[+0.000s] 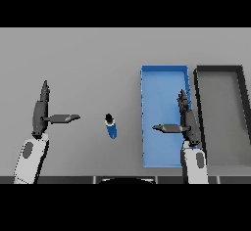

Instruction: Pick up the blue pipe and place it into the blue bin.

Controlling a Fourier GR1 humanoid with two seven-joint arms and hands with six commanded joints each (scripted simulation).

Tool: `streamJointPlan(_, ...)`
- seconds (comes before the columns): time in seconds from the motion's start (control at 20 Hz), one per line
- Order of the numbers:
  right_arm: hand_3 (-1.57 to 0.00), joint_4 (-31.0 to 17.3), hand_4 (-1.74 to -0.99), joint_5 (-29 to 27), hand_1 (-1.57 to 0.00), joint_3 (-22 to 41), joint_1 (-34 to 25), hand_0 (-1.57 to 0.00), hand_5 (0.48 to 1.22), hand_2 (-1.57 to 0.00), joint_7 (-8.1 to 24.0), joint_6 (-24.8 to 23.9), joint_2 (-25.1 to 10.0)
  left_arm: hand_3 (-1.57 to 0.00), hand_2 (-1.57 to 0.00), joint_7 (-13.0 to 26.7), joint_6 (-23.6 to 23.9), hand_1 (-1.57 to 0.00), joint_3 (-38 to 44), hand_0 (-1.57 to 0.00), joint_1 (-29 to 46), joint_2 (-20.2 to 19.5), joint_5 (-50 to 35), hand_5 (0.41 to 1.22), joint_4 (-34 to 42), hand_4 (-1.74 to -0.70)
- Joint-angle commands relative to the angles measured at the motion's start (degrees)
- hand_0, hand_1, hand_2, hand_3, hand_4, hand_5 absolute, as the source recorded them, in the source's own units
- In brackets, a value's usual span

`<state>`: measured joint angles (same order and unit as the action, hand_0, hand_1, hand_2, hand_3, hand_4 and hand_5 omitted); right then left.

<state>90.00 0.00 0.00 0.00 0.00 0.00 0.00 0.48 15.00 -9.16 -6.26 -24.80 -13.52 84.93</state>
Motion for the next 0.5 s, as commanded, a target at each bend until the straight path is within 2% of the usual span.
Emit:
streamJointPlan(0.0,0.0,0.03,-1.254,-0.09,0.0,-0.09,0.05,0.0,0.598,0.0,-0.03,0.02,-0.1,0.0,0.0,-0.26,0.1,0.0,-0.08,0.0,0.03,0.11,0.08,0.605,0.11,-1.19)
streamJointPlan(0.25,0.0,0.6,-1.254,-0.8,0.0,-0.55,0.84,0.0,0.598,0.0,-0.69,0.74,-0.89,0.0,0.0,0.0,1.3,0.0,-0.93,0.0,0.33,0.59,1.05,0.605,1.49,-1.19)
streamJointPlan(0.3,0.0,1.61,-1.254,2.55,0.0,0.95,2.98,0.0,0.598,0.0,-2.79,2.28,-4.53,0.0,0.0,-2.59,-5.96,0.0,-2.09,0.0,1.73,-2.65,-0.4,0.605,1.28,-1.19)
streamJointPlan(0.35,0.0,3.84,-1.255,4.24,0.0,2.24,4.85,0.0,0.597,0.0,-4.17,3.43,-6.52,0.0,0.0,-3.85,-10.74,0.0,-2.34,0.0,2.38,-5.04,-1.45,0.606,0.42,-1.19)
streamJointPlan(0.45,0.0,5.34,-1.249,6.98,0.0,3.51,6.18,0.0,0.598,0.0,-3.98,4.19,-9.02,0.0,0.0,-5.63,-15.73,0.0,-2.62,0.0,2.92,-7.75,-2.29,0.604,-0.04,-1.19)
